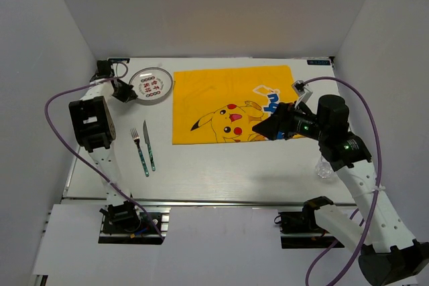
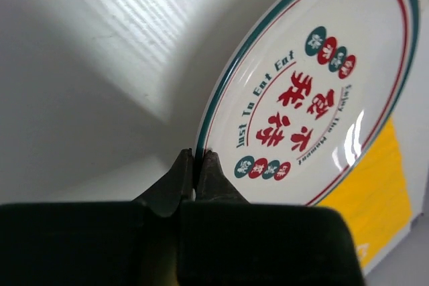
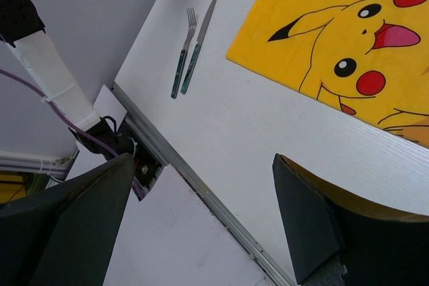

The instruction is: Set the dinner table for one person

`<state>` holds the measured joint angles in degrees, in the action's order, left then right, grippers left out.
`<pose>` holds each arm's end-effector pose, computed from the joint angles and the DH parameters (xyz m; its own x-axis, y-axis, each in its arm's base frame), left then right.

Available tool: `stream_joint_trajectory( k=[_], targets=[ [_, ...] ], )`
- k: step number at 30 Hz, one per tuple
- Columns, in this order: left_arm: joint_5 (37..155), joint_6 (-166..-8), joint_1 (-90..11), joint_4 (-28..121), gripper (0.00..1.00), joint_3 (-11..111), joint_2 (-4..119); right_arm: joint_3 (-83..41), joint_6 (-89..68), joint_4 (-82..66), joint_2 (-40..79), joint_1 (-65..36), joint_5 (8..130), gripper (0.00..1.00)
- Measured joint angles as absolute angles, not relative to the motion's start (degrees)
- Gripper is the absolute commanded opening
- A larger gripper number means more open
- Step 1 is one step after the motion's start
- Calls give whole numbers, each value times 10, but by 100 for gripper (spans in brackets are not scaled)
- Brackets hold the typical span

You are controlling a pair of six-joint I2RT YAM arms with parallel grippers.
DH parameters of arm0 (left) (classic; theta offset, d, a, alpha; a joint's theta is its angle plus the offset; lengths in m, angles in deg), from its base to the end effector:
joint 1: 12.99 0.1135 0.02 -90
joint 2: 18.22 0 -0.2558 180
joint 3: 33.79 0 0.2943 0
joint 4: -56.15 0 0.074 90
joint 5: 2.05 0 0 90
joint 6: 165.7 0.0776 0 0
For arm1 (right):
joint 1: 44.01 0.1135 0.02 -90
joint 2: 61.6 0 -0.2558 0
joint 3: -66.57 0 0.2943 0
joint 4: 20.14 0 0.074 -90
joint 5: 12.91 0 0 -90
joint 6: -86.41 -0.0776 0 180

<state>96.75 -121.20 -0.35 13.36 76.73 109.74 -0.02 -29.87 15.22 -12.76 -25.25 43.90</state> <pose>0.5226 0.1050 0.0962 -0.4923 -0.8328 -0.2533 -0.7037 0.5520 -0.4472 0.2367 0.1252 0.3538 -0.5948 0.1893 -0.7813 -0.5575 0.6031 0.5705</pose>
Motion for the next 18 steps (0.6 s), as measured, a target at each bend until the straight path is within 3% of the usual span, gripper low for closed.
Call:
stream_joint_trajectory(
  k=[5, 12, 18],
  targets=[
    [997, -1223, -3, 189, 0, 752, 1089, -2, -294, 171, -141, -253, 446, 89],
    [1006, -1223, -10, 299, 0, 611, 976, -21, -285, 212, -153, -253, 492, 89],
    [1018, -1225, -35, 369, 0, 565, 913, -28, -285, 242, -168, -253, 549, 89]
  ],
)
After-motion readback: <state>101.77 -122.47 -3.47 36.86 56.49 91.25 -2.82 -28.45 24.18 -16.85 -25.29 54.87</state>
